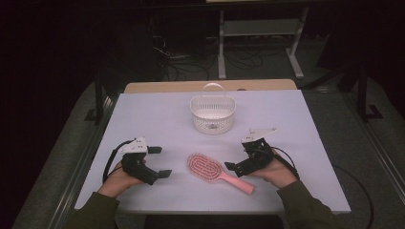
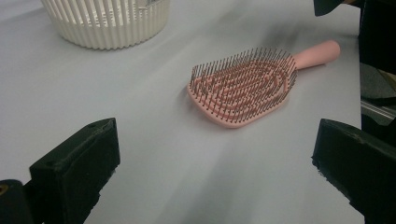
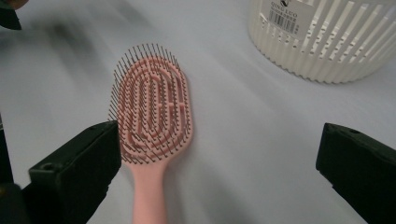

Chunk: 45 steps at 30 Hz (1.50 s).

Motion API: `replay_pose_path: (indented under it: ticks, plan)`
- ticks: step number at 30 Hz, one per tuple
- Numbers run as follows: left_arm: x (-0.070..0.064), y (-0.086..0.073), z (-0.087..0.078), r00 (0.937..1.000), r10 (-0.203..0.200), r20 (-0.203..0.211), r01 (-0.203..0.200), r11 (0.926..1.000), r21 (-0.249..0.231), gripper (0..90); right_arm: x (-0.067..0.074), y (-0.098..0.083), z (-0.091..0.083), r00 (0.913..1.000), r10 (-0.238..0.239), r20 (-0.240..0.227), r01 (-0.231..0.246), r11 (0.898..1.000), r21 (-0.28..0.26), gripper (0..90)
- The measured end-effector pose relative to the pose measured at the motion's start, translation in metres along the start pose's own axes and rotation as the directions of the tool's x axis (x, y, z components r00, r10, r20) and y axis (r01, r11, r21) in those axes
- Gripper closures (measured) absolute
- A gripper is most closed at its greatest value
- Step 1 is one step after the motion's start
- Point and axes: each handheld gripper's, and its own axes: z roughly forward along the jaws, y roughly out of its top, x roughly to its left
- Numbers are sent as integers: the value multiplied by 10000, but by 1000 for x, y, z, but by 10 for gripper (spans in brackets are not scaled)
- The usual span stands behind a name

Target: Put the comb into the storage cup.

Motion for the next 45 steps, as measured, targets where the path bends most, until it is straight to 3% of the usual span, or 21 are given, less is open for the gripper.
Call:
replay_pose_path:
  ticks: [28,45]
  plan:
    - [1,0,-1,10000,-18,95,19,9999,-108,5,14,29,24,9980,-451,-447,449,9990,-48,0]
    - [1,0,0,10000,31,92,-31,10000,3,6,21,33,25,9964,-613,-587,624,9979,169,0]
